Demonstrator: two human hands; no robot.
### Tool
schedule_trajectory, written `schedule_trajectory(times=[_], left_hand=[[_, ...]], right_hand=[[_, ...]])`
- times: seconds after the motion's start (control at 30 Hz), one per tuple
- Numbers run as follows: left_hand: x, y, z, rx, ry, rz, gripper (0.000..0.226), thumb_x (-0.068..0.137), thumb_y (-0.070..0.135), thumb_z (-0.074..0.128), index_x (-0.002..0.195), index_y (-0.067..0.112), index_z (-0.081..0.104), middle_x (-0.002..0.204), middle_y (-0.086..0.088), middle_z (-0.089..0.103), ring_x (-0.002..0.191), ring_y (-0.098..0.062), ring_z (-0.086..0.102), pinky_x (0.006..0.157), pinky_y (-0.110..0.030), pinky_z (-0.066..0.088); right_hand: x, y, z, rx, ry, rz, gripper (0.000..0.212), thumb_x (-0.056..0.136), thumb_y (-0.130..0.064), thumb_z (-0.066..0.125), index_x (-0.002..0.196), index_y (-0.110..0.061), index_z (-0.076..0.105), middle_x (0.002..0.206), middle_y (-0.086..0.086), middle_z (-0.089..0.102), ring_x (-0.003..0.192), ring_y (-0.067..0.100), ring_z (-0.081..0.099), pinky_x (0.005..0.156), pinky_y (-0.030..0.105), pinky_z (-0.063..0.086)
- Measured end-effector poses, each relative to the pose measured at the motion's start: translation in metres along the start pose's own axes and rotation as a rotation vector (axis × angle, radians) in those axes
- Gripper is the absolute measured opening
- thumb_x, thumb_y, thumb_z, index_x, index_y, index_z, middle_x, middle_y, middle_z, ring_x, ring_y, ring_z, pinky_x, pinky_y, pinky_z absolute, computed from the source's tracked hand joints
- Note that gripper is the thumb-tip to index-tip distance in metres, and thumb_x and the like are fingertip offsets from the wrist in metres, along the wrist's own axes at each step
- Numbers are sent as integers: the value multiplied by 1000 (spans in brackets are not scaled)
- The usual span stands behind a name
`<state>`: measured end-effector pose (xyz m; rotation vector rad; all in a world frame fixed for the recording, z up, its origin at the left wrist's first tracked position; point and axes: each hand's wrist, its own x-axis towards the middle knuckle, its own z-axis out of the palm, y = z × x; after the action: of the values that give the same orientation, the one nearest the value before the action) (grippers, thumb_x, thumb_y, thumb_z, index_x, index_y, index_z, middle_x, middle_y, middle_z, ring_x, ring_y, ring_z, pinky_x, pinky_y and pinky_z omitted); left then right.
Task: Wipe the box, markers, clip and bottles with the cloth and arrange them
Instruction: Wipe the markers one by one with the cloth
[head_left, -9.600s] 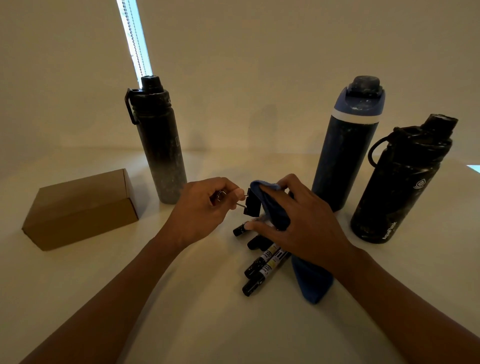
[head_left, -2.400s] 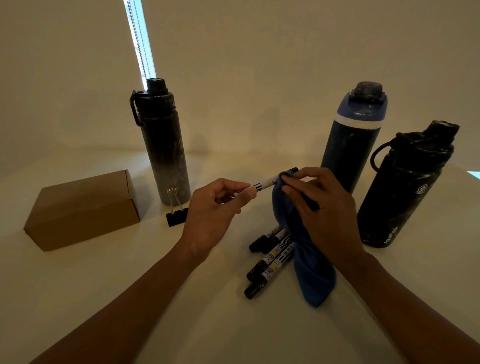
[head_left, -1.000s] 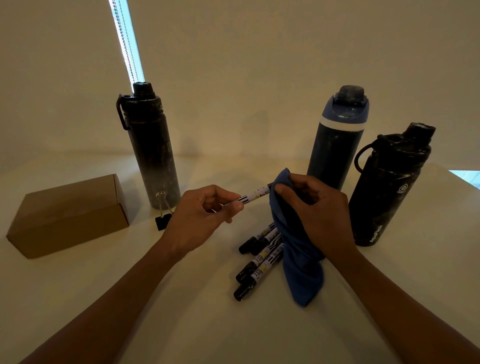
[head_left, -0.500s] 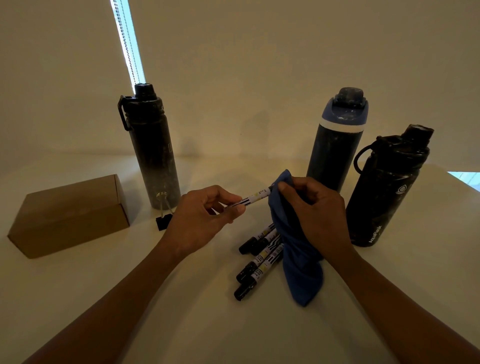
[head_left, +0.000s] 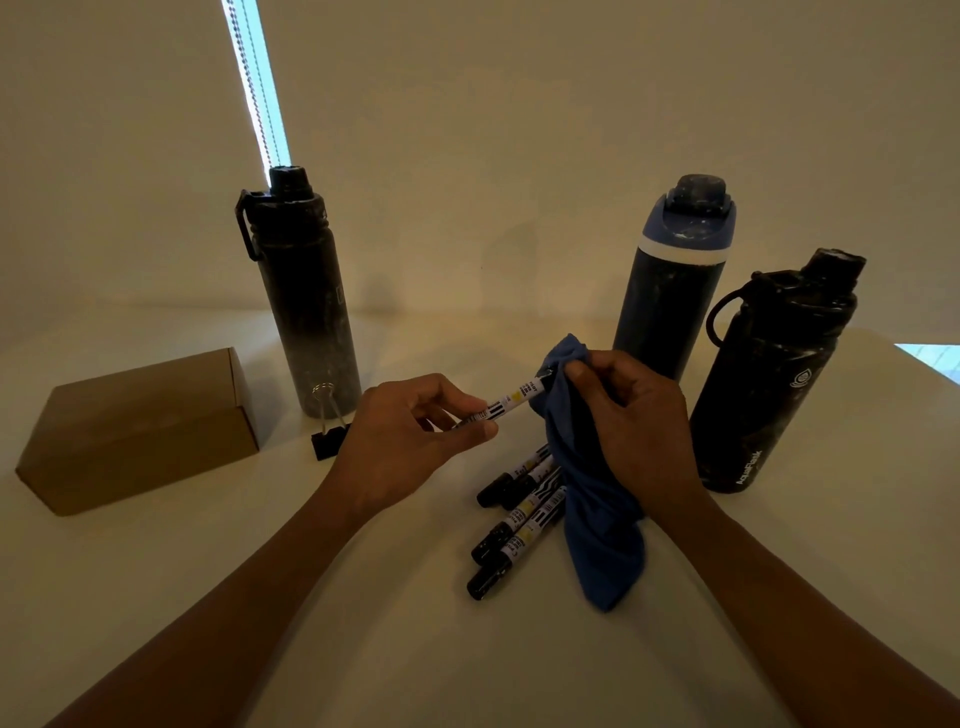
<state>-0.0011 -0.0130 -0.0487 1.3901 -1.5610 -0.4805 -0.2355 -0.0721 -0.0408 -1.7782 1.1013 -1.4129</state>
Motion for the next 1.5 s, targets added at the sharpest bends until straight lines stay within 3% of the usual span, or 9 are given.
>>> schedule_trajectory(times=[0.2,0.3,0.4,0.6,0.8,0.93,1.23,1.37,1.5], left_hand=[[0,-2,1,36,11,11,21,76,43,89,91,36,76,91,23,77,83,-3,72,71,-22,59],[-1,0,0,5,7,20,20,77,40,89,91,32,77,91,22,78,82,-5,73,71,-22,58],[-2,2,1,3,2,30,19,77,40,89,91,33,77,91,21,78,81,-5,73,71,-21,58],[-1,0,0,67,29,45,20,75,41,90,89,37,75,87,25,75,81,-3,71,71,-22,56],[-1,1,0,89,50,86,21,75,41,90,89,37,74,85,26,74,80,-4,70,67,-18,53],[-2,0,0,104,58,108,24,74,37,92,89,34,74,86,28,72,79,-4,70,66,-16,52],[-1,3,1,59,2,74,32,70,49,91,95,38,74,89,25,73,81,-5,71,67,-16,53],[0,4,-2,-7,-65,3,21,85,46,81,104,37,77,93,21,76,80,-6,73,70,-23,60],[-2,3,-1,27,-89,-1,17,86,44,80,102,40,79,88,21,76,77,-7,73,71,-22,59]], right_hand=[[-3,-2,2,101,-5,4,27,87,-29,82,110,-24,69,99,-15,76,95,3,73,84,23,59],[-1,0,1,30,42,-1,12,96,-32,72,103,-23,72,91,-13,76,89,4,73,81,31,61],[2,2,-1,17,40,19,15,100,-35,65,107,-24,72,93,-14,76,90,3,72,84,33,61],[-3,-1,3,115,-7,-5,26,87,-27,83,111,-25,73,101,-13,77,97,5,73,86,23,58],[0,1,2,92,42,29,15,97,-31,70,112,-27,74,97,-20,75,95,-1,71,82,15,56],[-4,-1,5,171,-12,0,24,87,-22,82,110,-22,73,100,-12,77,96,6,73,84,19,58],[1,2,2,117,74,65,14,97,-33,69,109,-28,75,98,-15,76,95,3,72,86,28,60],[0,2,4,146,64,66,11,97,-30,70,107,-31,74,99,-15,76,95,4,72,86,31,62],[-3,1,6,183,-40,49,27,90,-22,79,116,-22,71,108,-10,76,101,9,73,88,32,61]])
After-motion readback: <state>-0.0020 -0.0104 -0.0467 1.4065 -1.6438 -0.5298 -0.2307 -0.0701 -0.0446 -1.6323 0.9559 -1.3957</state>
